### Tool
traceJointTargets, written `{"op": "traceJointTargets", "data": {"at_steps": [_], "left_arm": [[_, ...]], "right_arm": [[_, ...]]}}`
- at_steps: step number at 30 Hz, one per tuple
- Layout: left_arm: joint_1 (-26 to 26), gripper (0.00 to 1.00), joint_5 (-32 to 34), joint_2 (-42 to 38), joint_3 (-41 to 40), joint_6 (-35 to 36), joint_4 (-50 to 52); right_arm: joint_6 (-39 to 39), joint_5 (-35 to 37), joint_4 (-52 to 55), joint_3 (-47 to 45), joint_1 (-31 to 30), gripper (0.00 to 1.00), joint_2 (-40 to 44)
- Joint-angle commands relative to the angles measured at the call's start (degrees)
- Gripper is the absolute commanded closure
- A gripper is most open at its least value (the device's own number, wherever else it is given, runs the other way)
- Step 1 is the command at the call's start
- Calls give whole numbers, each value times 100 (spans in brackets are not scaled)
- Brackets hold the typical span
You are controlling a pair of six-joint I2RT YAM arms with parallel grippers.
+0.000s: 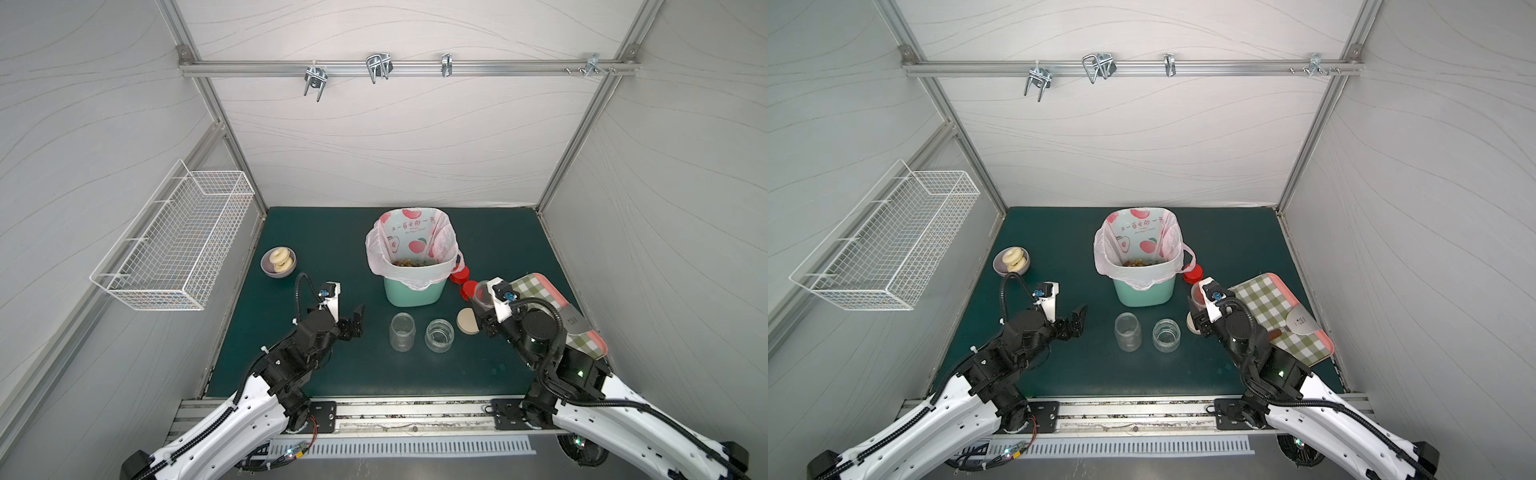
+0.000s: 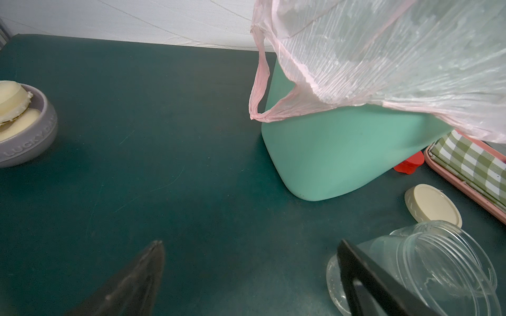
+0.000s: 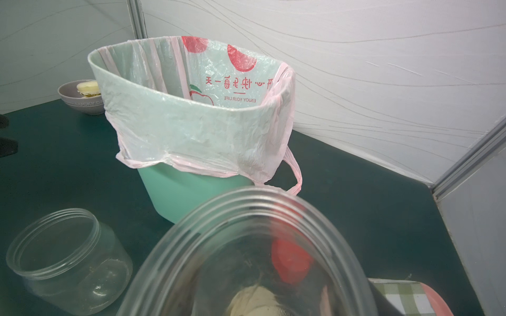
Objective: Empty moldy peanuts from jars
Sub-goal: Pour the moldy peanuts from the jar into the trash bin.
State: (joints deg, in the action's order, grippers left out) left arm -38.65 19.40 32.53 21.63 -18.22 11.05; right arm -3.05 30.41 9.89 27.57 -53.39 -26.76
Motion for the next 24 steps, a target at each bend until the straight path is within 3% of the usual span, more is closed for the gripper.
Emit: {"op": "traceJointTargets", "data": {"at_steps": [1, 4, 8, 12, 24], "left_arm": [[25, 1, 120, -50, 193, -33, -147], [25, 1, 42, -67, 206, -10, -138], [25, 1, -676, -446, 96, 61, -470], [24, 1, -761, -719, 0, -32, -608], [24, 1, -426, -462, 54, -42, -450]], "right_arm": [[254, -319, -435, -126, -23, 100, 204], [303, -606, -463, -165, -23, 100, 192], [165, -810, -386, -59, -23, 100, 87], [-191, -424, 0, 511, -21, 100, -270], [-2810, 312, 1203, 4045, 286, 100, -3256]]}}
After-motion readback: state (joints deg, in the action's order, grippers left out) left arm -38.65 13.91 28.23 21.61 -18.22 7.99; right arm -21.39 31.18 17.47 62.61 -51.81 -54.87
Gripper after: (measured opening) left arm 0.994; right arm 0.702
